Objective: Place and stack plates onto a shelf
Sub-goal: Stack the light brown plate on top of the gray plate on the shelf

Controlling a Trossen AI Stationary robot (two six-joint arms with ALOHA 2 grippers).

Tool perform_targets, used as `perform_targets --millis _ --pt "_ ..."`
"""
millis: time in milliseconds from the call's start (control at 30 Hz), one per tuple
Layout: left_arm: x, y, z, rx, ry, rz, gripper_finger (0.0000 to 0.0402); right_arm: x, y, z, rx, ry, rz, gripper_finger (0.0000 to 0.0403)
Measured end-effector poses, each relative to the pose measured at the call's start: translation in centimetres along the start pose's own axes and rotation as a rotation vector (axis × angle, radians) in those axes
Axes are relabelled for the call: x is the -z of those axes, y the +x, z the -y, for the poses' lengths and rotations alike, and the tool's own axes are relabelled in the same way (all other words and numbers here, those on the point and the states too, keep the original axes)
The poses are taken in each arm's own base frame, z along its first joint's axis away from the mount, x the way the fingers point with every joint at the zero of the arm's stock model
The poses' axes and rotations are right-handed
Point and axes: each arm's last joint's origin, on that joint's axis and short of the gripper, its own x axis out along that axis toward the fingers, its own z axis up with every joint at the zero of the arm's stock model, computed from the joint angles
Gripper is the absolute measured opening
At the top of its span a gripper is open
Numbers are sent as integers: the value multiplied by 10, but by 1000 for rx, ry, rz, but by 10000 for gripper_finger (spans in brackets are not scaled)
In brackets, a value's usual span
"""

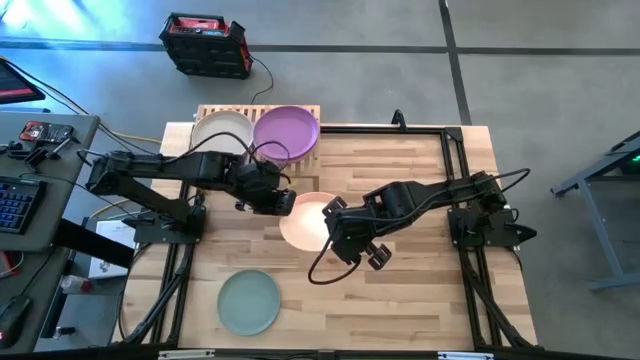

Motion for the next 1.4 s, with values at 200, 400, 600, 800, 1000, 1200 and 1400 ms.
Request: perform_targets --millis 200,400,600,800,1000,1200,1400 --pt "-1 6 1 -18 10 -6 83 0 0 0 -1 0 -2 0" --pt "1 7 1 -17 24 -9 43 2 0 -1 -10 -1 -19 0" --pt "2 7 2 -16 30 -7 6 2 0 -1 -8 -1 -18 0" --pt "1 7 1 -22 41 0 4 2 0 -1 37 -6 -52 0" --pt "1 7 1 -24 52 2 3 3 0 0 47 12 -59 1" --pt "1 7 1 -24 53 5 2 4 0 1 47 85 -62 1" --pt "2 7 1 -28 60 -8 1 4 0 0 47 130 -66 46"
